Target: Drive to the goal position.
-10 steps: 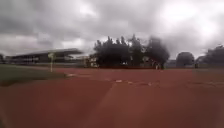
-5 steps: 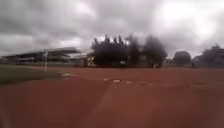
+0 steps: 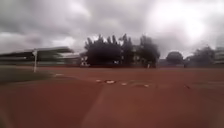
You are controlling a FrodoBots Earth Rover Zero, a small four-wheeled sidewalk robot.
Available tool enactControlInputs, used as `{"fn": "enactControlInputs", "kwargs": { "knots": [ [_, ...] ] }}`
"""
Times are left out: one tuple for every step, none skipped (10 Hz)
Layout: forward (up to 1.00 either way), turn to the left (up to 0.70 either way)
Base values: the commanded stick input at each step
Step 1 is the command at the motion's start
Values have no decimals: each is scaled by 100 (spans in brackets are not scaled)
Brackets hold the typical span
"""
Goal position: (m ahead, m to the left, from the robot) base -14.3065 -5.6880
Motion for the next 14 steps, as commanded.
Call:
{"fn": "enactControlInputs", "kwargs": {
  "knots": [
    [65, 0],
    [66, -33],
    [66, -33],
    [66, -33],
    [66, -33],
    [66, -33],
    [66, -33],
    [66, -33],
    [66, -33],
    [66, -33],
    [66, -33],
    [66, -33],
    [66, -33],
    [66, -33]
  ]
}}
